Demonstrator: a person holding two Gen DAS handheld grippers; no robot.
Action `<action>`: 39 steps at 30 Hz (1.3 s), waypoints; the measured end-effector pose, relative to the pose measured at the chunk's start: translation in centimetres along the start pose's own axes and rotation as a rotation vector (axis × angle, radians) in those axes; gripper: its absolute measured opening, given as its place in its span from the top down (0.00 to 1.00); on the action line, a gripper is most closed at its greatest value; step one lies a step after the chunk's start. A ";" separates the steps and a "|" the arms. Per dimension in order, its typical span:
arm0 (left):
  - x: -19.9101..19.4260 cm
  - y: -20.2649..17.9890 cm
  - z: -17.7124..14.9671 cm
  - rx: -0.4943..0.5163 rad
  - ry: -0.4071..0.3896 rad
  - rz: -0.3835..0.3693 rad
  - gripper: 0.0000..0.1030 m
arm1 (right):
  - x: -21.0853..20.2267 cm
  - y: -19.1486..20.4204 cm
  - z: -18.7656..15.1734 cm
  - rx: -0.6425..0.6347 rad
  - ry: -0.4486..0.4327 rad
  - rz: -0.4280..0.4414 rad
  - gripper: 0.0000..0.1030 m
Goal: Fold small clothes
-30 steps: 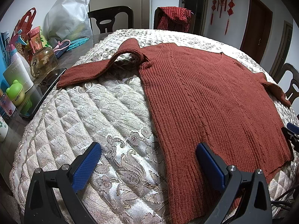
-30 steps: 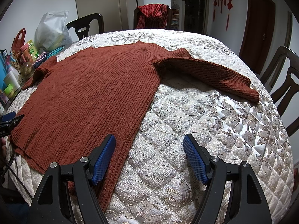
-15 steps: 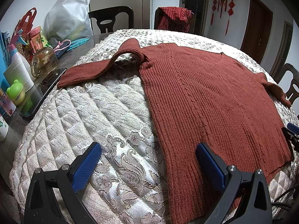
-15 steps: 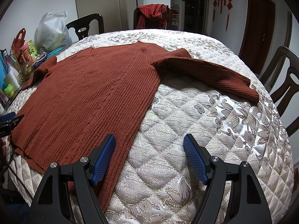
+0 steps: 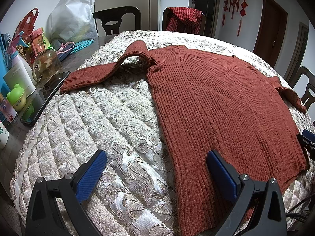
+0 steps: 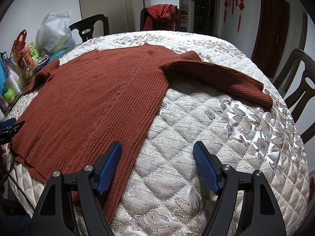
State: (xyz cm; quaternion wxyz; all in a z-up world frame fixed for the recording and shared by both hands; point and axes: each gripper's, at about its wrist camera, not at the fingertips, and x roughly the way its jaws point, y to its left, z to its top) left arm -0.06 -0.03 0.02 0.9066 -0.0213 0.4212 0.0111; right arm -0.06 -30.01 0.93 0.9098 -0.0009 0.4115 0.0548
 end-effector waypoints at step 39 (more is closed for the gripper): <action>3.7 9.1 9.0 -0.253 -0.033 -0.082 0.16 | 2.7 6.6 8.5 -0.081 -0.007 0.204 0.27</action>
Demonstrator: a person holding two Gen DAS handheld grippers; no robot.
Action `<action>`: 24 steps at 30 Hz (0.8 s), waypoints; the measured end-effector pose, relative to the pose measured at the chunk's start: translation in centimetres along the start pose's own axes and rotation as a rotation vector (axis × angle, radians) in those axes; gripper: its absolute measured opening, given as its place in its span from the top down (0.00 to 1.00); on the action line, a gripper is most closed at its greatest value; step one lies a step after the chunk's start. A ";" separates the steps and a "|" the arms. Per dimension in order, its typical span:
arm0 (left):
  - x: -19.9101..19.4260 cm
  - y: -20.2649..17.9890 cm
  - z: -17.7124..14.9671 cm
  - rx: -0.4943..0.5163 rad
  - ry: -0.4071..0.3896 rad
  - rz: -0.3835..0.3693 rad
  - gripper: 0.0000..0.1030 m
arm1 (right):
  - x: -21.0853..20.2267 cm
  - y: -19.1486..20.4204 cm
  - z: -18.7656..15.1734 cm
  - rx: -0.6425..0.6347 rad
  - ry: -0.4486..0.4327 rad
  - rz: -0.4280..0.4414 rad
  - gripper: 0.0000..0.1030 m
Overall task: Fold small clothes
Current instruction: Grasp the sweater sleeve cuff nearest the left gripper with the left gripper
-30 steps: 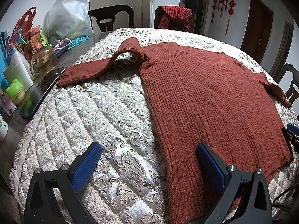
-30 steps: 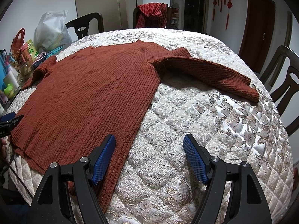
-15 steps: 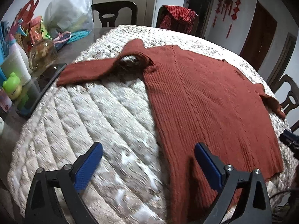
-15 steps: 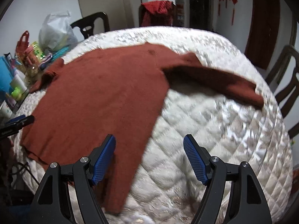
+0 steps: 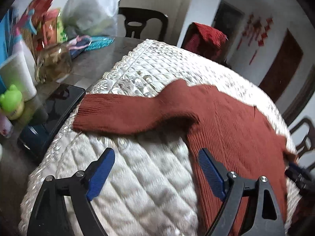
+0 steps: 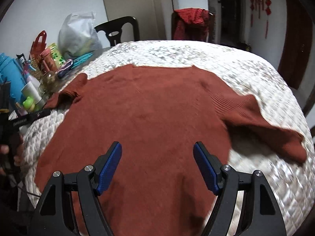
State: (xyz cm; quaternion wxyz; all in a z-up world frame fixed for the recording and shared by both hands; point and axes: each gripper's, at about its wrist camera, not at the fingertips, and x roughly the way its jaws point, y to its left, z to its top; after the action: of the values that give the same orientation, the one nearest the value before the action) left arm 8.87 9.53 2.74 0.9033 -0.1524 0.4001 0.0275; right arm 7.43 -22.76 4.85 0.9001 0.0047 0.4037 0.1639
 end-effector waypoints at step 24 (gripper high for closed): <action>3.9 5.9 3.2 -0.290 -0.043 0.074 0.83 | 3.4 -0.6 1.5 0.032 0.042 0.069 0.27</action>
State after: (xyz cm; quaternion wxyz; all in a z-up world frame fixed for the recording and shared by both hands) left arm 12.78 15.83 0.41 0.8785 -0.2660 0.3778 0.1216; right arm 10.80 -22.16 3.26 0.8850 0.0293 0.4248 0.1883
